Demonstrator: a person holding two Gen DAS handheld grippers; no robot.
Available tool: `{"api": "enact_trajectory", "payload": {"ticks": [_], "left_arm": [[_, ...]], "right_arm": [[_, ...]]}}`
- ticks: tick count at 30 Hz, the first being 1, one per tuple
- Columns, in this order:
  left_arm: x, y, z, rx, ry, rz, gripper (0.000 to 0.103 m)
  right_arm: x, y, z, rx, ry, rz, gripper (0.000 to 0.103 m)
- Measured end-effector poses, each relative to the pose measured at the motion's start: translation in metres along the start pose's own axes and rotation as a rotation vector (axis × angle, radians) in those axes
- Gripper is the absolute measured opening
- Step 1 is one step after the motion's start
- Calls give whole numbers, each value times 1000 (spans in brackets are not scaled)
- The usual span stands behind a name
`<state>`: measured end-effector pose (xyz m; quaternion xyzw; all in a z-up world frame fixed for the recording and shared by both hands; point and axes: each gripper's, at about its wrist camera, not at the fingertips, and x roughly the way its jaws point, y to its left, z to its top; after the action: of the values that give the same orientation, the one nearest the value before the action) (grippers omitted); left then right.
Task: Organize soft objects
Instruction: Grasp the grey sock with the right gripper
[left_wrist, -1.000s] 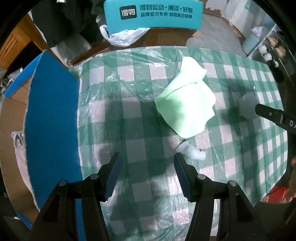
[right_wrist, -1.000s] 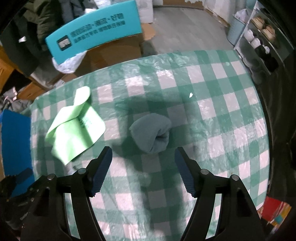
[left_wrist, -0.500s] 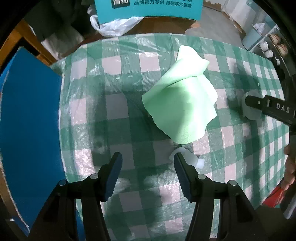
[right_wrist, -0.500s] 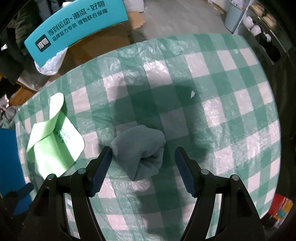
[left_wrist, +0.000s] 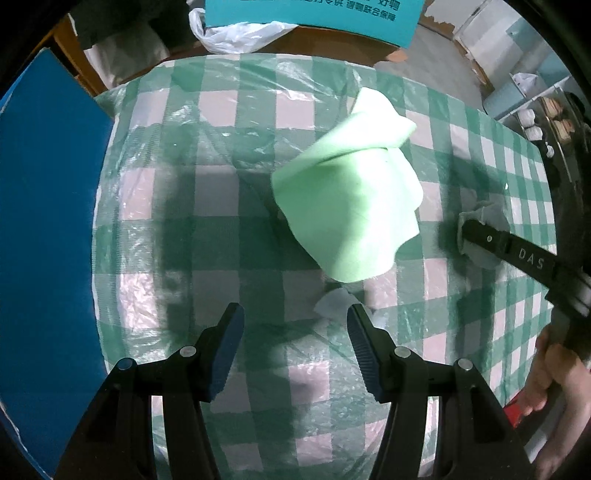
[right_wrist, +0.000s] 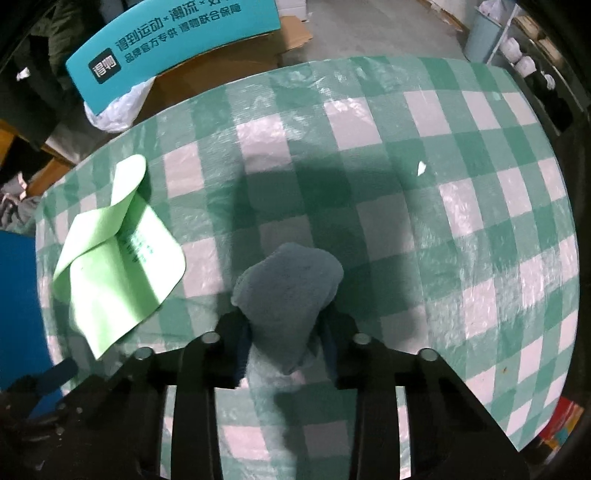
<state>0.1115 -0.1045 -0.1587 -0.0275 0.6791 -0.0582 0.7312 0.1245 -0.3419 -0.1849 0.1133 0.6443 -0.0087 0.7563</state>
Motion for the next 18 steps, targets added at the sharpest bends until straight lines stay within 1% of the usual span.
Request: {"api": "enact_trajectory", "payload": {"ticks": [5,11,15,18], "left_arm": [[3,-12,-5,-5,9,-10,59],[12,-23,-7,-29,12,-25,59],[21,-25,-11,-46,11,-20,59],[28,-27,-12,-52,21,-23,59]], "right_arm": [[-8,3,-19,4,4,19,30],[-26,1,-46,-9,-1,15,30],[-41,-3,-58,-15,-15,28,30],[-47,-3,-59,-19,-25,35,30]]}}
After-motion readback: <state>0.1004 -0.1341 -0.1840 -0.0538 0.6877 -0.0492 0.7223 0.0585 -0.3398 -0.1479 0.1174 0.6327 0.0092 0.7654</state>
